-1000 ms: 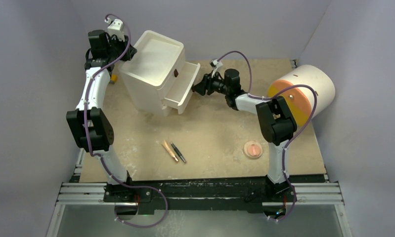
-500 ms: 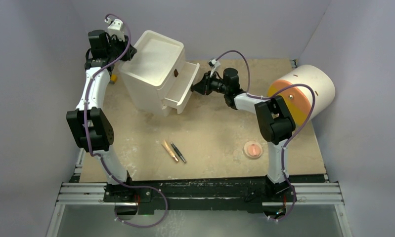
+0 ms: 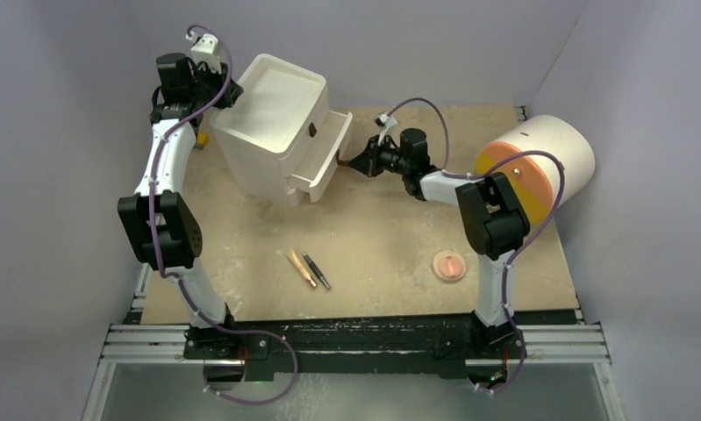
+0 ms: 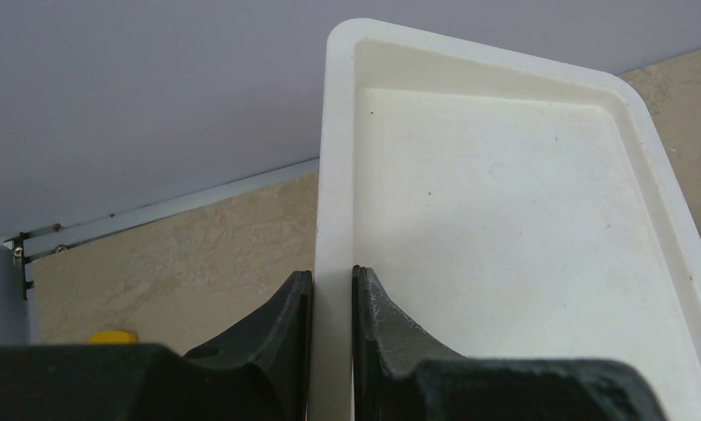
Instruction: Organize the makeup
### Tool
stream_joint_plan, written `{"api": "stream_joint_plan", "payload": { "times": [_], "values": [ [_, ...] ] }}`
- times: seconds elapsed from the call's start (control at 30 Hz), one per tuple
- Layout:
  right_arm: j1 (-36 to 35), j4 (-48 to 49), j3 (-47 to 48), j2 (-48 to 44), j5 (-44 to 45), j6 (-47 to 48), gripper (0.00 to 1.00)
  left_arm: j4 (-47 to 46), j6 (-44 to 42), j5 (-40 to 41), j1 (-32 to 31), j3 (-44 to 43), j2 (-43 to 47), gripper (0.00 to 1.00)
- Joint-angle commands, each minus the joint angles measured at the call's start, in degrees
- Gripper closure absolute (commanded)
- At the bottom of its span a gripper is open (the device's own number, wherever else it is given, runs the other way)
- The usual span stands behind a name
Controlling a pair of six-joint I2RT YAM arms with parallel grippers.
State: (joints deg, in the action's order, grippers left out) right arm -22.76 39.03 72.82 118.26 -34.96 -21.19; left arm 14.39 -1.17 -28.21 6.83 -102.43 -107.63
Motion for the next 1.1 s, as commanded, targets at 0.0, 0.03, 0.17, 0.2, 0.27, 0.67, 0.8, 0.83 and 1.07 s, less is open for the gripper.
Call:
{"api": "stream_joint_plan", "payload": {
  "times": [0.0, 0.03, 0.17, 0.2, 0.27, 0.67, 0.8, 0.83, 1.07],
  "values": [
    [2.22, -0.09, -4.49, -6.73, 3.29, 1.93, 1.00, 9.95, -0.06, -0.71, -2.26, 2.12, -4.25, 1.00],
    [2.56, -0.09, -5.49, -7.53, 3.77, 2.02, 1.00, 9.83, -0.06, -0.70, -2.26, 2.11, -4.25, 1.00],
    [3.46, -0.16, -6.96, -9.58, 4.72, 2.40, 1.00, 9.65, 0.03, -0.89, -2.26, 2.11, -4.32, 1.00],
    [3.55, -0.63, -7.10, -9.88, 5.07, 2.53, 1.00, 9.75, 0.03, -0.82, -2.22, 2.08, -4.29, 1.00],
    [3.83, -1.56, -7.66, -10.86, 6.07, 3.01, 1.00, 9.86, -0.06, -0.64, -2.26, 2.13, -4.19, 1.00],
    [7.18, -4.16, -14.07, -15.94, 16.32, 2.55, 1.00, 9.69, 0.11, -0.70, -2.26, 2.11, -4.26, 1.00],
    [7.34, -5.02, -14.81, -16.68, 17.16, 2.76, 1.00, 9.60, 0.29, -0.90, -2.26, 2.07, -4.40, 1.00],
    [7.30, -5.12, -14.55, -16.47, 16.61, 2.93, 1.00, 9.60, 0.29, -0.89, -2.26, 2.02, -4.49, 1.00],
    [6.20, -4.97, -11.39, -13.32, 7.30, 4.10, 0.55, 9.69, 0.29, -0.71, -2.30, 2.04, -4.25, 1.00]
  ]
}}
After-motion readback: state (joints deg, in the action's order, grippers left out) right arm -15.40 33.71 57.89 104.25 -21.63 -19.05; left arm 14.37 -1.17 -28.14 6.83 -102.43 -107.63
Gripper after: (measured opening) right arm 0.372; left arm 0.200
